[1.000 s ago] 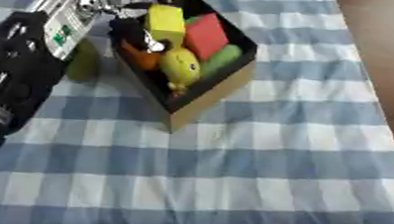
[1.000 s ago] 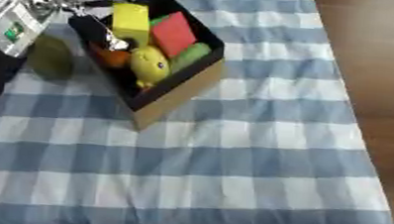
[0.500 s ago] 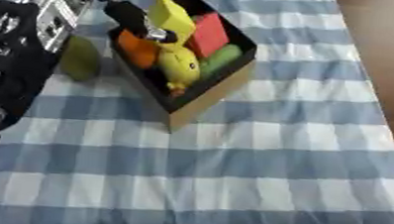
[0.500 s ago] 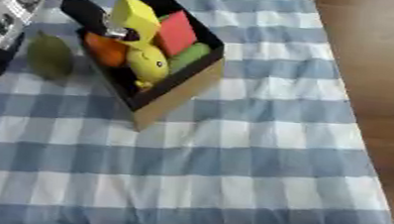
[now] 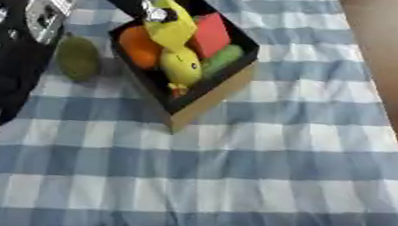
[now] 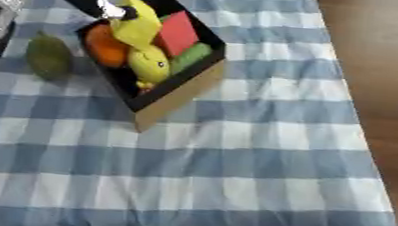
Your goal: Pick up objects on the table and place them in the box.
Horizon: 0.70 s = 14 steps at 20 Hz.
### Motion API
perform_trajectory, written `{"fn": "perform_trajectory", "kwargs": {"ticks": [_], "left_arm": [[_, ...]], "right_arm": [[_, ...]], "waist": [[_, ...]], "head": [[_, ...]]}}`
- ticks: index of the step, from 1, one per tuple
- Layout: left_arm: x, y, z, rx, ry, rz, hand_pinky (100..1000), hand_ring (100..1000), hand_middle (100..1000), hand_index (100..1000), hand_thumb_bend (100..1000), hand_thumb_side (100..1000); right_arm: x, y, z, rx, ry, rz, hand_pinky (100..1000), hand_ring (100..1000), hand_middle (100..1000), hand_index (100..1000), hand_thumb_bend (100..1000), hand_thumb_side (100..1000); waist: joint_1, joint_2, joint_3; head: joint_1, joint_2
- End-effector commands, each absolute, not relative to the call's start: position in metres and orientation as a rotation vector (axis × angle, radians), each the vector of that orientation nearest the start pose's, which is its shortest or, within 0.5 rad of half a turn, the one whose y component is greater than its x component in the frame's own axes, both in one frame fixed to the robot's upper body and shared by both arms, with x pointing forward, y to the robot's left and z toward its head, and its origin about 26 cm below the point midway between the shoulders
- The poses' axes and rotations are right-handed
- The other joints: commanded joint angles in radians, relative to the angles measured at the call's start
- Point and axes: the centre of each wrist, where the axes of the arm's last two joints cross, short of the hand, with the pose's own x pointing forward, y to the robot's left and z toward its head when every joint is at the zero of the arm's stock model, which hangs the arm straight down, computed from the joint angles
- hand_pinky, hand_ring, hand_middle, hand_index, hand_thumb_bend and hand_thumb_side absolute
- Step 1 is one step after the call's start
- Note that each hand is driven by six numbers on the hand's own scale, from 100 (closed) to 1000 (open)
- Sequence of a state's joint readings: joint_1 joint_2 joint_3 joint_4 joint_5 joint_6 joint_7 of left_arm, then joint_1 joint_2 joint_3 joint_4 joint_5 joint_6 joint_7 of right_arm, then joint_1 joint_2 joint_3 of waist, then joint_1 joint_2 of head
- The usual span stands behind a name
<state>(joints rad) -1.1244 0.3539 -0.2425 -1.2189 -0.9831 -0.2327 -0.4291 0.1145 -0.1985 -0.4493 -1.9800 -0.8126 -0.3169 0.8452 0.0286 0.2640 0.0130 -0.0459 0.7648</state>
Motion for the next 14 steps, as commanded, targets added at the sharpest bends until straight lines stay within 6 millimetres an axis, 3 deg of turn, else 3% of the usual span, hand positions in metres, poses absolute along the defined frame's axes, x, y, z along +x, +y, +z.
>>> {"fn": "perform_trajectory", "kwargs": {"ticks": [1, 3, 8, 14], "left_arm": [[0.441, 0.185, 0.336, -1.502, 2.342, 2.223, 963, 981, 853, 936, 516, 469], [0.440, 0.204, 0.336, -1.564, 2.324, 2.255, 958, 978, 851, 933, 517, 387], [0.438, 0.246, 0.330, -1.670, 2.256, 2.377, 948, 976, 846, 927, 523, 296], [0.433, 0.270, 0.328, -1.698, 2.189, 2.469, 944, 977, 844, 922, 560, 247]], "right_arm": [[0.210, -0.393, 0.114, 0.438, -2.499, 0.462, 1000, 1000, 296, 997, 100, 483], [0.209, -0.394, 0.114, 0.433, -2.502, 0.460, 1000, 1000, 297, 996, 100, 483], [0.208, -0.395, 0.113, 0.423, -2.514, 0.454, 1000, 1000, 299, 995, 100, 480], [0.206, -0.395, 0.111, 0.414, -2.531, 0.441, 1000, 1000, 301, 993, 100, 479]], "waist": [[-0.002, -0.030, 0.003], [-0.002, -0.030, 0.007], [-0.008, -0.027, 0.013], [-0.020, -0.027, 0.018]], "head": [[-0.003, 0.005], [-0.007, 0.005], [-0.015, 0.005], [-0.016, 0.005]]}}
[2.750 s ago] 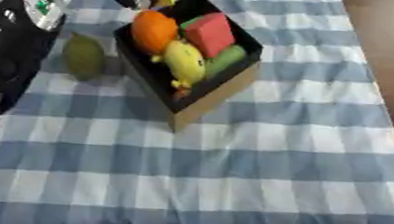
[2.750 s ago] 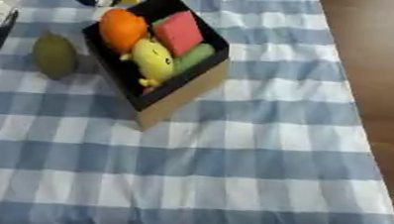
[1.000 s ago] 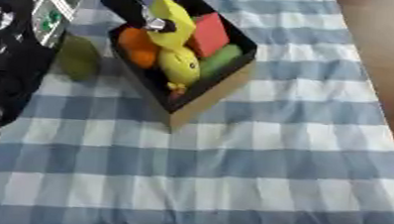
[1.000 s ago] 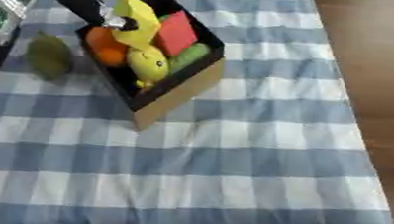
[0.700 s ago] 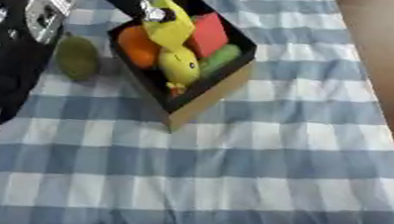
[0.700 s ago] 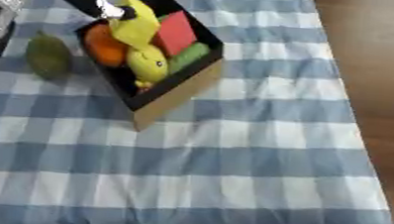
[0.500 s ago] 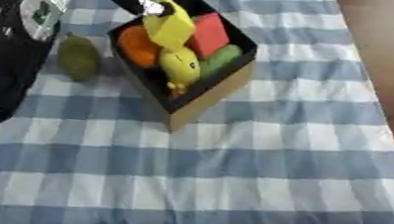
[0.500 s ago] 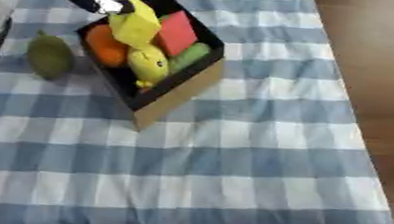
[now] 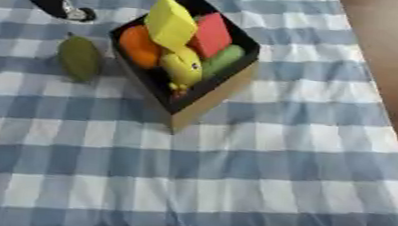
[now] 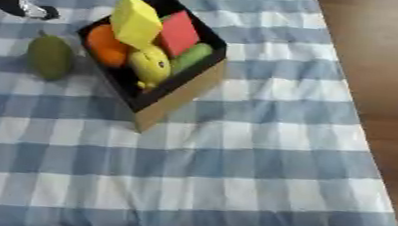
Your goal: Pick up objects on the table and place them in the box.
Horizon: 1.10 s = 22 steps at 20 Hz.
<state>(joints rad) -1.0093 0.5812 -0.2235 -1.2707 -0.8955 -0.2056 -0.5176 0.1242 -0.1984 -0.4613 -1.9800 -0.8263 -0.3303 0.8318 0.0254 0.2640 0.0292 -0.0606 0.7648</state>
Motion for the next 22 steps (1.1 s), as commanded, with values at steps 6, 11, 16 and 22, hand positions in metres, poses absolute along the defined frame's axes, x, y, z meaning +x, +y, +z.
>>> {"fn": "perform_trajectory", "kwargs": {"ticks": [6, 11, 16, 22], "left_arm": [[0.435, 0.283, 0.317, 1.121, -1.427, -1.776, 936, 974, 843, 919, 574, 291], [0.444, 0.283, 0.304, 1.049, -1.384, -1.801, 933, 972, 844, 919, 550, 326], [0.453, 0.284, 0.290, 0.991, -1.342, -1.815, 929, 969, 846, 915, 555, 337], [0.463, 0.290, 0.273, 0.937, -1.254, -1.837, 922, 965, 845, 912, 571, 344]], "right_arm": [[0.205, -0.396, 0.110, 0.412, -2.540, 0.434, 1000, 1000, 305, 992, 100, 480], [0.205, -0.396, 0.110, 0.415, -2.543, 0.428, 1000, 1000, 304, 992, 100, 480], [0.205, -0.395, 0.110, 0.414, -2.542, 0.428, 1000, 1000, 301, 993, 100, 480], [0.206, -0.394, 0.110, 0.416, -2.540, 0.432, 1000, 1000, 299, 993, 100, 480]], "waist": [[-0.022, -0.028, 0.004], [-0.025, -0.029, 0.002], [-0.026, -0.026, -0.002], [-0.025, -0.023, -0.005]], "head": [[0.006, 0.002], [0.011, -0.003], [0.012, -0.002], [0.012, 0.000]]}}
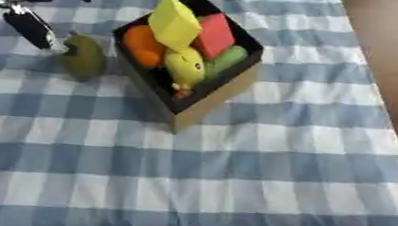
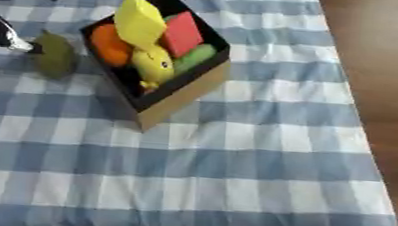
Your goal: Pick up objects on the table and place them in the box.
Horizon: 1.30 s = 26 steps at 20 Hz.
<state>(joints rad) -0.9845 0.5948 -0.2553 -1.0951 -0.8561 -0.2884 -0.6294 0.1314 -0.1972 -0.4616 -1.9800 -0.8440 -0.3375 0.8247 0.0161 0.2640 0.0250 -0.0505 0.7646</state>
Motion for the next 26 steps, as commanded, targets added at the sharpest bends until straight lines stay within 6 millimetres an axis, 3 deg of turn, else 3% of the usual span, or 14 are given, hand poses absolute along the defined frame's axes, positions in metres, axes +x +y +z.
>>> {"fn": "perform_trajectory", "kwargs": {"ticks": [1, 9, 16, 20, 21, 23, 26], "left_arm": [[0.464, 0.291, 0.271, 0.934, -1.241, -1.838, 921, 965, 845, 912, 576, 341], [0.472, 0.299, 0.255, 0.942, -1.143, -1.828, 913, 959, 838, 904, 590, 335], [0.477, 0.297, 0.242, 0.924, -1.128, -1.816, 897, 936, 820, 893, 511, 341], [0.478, 0.296, 0.238, 0.925, -1.134, -1.799, 897, 936, 820, 893, 511, 341], [0.478, 0.295, 0.236, 0.921, -1.141, -1.788, 889, 925, 811, 889, 449, 374], [0.479, 0.293, 0.231, 0.915, -1.151, -1.760, 887, 920, 808, 888, 437, 389], [0.481, 0.291, 0.226, 0.930, -1.139, -1.742, 875, 909, 800, 883, 480, 361]], "right_arm": [[0.206, -0.394, 0.110, 0.416, -2.540, 0.432, 1000, 1000, 299, 993, 100, 480], [0.207, -0.393, 0.110, 0.420, -2.539, 0.435, 1000, 1000, 297, 994, 100, 480], [0.207, -0.393, 0.110, 0.422, -2.538, 0.432, 1000, 1000, 294, 994, 100, 480], [0.207, -0.392, 0.110, 0.421, -2.538, 0.432, 1000, 1000, 294, 994, 100, 480], [0.207, -0.392, 0.110, 0.421, -2.537, 0.432, 1000, 1000, 291, 995, 100, 478], [0.208, -0.392, 0.109, 0.421, -2.535, 0.433, 1000, 1000, 290, 995, 100, 480], [0.208, -0.392, 0.109, 0.420, -2.535, 0.433, 1000, 1000, 290, 995, 100, 480]], "waist": [[-0.016, -0.023, -0.001], [-0.017, -0.021, -0.002], [-0.018, -0.020, -0.004], [-0.019, -0.020, -0.005], [-0.019, -0.019, -0.005], [-0.018, -0.018, -0.006], [-0.019, -0.017, -0.008]], "head": [[0.002, 0.000], [0.004, -0.001], [0.008, -0.003], [0.008, -0.003], [0.009, -0.003], [0.010, -0.002], [0.011, -0.003]]}}
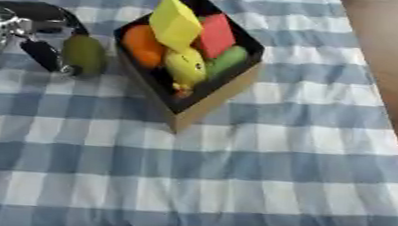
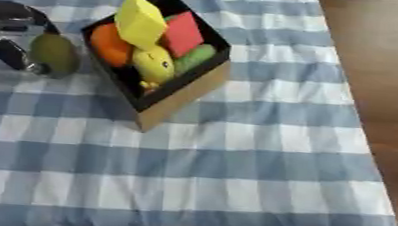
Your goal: Pick up objects on the table and place them in the box.
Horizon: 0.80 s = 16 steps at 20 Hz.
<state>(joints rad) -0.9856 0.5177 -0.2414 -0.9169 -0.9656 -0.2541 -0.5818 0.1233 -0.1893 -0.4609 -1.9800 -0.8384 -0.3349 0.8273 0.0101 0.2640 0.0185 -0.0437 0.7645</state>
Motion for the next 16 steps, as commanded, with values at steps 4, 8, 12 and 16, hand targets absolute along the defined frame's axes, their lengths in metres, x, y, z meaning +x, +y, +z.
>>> {"fn": "perform_trajectory", "kwargs": {"ticks": [4, 8, 12, 16], "left_arm": [[0.482, 0.292, 0.218, 0.973, -1.084, -1.745, 842, 860, 751, 846, 481, 283], [0.483, 0.292, 0.217, 1.007, -1.079, -1.735, 795, 799, 673, 783, 327, 232], [0.482, 0.291, 0.222, 1.061, -1.119, -1.692, 728, 713, 568, 687, 250, 115], [0.478, 0.288, 0.235, 1.139, -1.208, -1.592, 699, 664, 524, 643, 129, 100]], "right_arm": [[0.208, -0.391, 0.109, 0.421, -2.535, 0.431, 1000, 1000, 290, 996, 100, 481], [0.208, -0.391, 0.109, 0.421, -2.533, 0.431, 1000, 1000, 288, 996, 100, 482], [0.208, -0.391, 0.109, 0.423, -2.529, 0.431, 1000, 1000, 286, 997, 100, 484], [0.208, -0.391, 0.109, 0.422, -2.528, 0.429, 1000, 1000, 286, 997, 100, 484]], "waist": [[-0.013, -0.015, -0.004], [-0.013, -0.014, -0.004], [-0.012, -0.016, -0.003], [-0.013, -0.018, -0.003]], "head": [[0.004, -0.003], [0.003, 0.000], [0.003, 0.001], [0.000, 0.001]]}}
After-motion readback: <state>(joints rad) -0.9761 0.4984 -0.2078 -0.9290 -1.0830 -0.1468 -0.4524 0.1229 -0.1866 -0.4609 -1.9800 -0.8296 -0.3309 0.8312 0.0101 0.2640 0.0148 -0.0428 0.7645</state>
